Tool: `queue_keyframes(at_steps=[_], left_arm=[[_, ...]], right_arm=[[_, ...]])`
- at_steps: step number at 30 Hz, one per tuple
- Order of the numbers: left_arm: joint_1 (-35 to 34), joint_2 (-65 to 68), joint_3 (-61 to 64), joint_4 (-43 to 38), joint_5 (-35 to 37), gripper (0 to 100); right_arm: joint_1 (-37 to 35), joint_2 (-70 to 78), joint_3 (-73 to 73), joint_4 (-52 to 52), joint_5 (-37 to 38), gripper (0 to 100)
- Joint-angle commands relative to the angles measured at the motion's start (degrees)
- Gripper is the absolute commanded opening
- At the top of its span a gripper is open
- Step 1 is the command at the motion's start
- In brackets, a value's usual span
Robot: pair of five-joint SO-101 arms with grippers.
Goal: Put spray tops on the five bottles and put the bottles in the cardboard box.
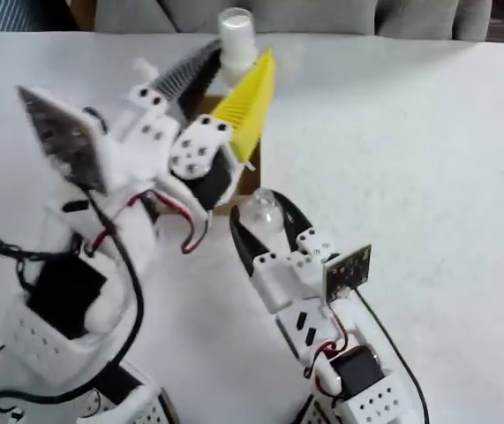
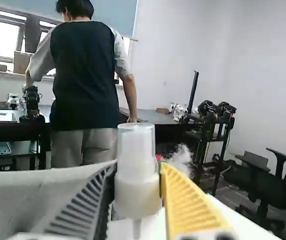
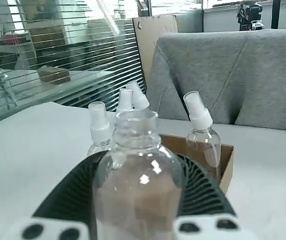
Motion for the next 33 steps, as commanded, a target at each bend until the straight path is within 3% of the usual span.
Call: queue_keyframes(at_steps=[1,21,33], left_arm=[[1.9,0.4,1.7,-2.0,-0.9,2],[4.6,0.0,12.0,-1.9,-0.8,2],[6.9,-12.6,33.5,-6.1,-1.2,2]], right_arm=[[-0.2,-0.8,0.4,0.0,0.2,1.5],[-0.2,-0.6,0.4,0.0,0.2,1.5],[-0.2,-0.8,0.4,0.8,0.2,1.5]])
